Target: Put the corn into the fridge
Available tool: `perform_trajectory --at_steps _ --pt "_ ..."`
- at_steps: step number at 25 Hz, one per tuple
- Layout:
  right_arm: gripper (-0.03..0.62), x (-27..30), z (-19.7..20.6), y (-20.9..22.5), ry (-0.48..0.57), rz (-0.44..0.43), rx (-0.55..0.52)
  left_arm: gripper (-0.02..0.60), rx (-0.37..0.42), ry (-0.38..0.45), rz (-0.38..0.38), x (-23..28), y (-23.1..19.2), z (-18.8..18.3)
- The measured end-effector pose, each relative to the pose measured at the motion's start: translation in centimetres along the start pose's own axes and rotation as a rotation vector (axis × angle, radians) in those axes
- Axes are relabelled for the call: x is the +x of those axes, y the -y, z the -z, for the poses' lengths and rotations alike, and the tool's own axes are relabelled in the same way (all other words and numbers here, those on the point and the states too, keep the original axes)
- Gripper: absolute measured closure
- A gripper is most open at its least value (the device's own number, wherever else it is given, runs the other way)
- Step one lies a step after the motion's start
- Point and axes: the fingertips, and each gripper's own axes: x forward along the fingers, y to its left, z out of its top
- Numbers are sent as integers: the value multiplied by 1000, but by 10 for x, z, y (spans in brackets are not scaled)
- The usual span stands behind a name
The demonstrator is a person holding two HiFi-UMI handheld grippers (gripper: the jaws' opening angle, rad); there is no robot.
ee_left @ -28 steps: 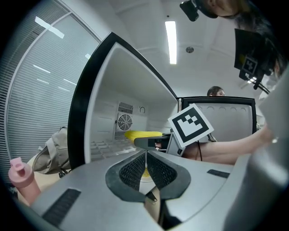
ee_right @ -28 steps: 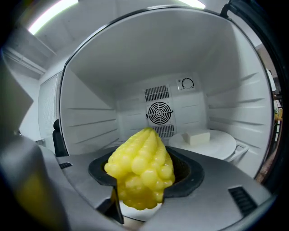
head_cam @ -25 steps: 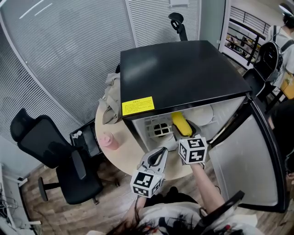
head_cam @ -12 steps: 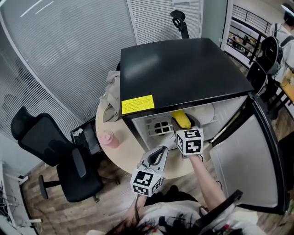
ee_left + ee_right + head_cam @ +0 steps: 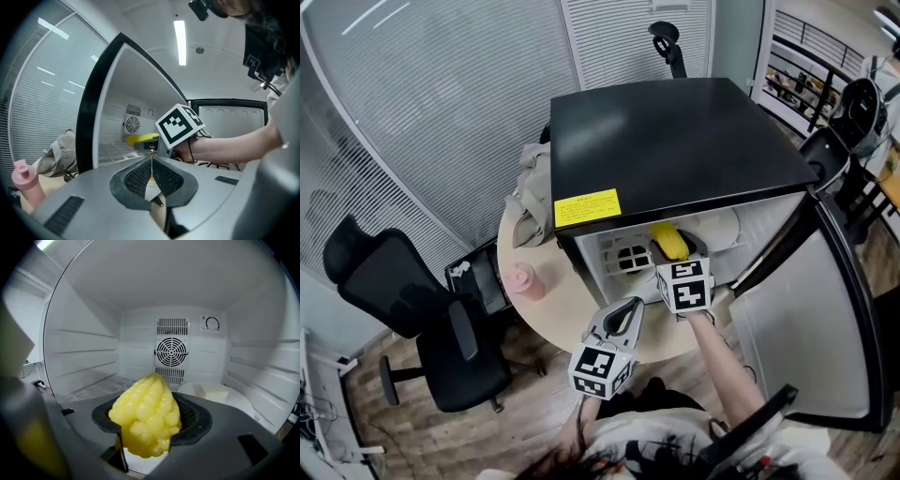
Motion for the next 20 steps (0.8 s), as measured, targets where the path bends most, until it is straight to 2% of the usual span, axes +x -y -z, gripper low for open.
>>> perform_trajectory --at_steps 5,20 --pt "339 1 0 -4 2 -11 -32 568 -5 2 -14 -5 -6 0" --pt "322 -3 -3 -9 31 -43 8 568 -5 0 -13 -10 -11 3"
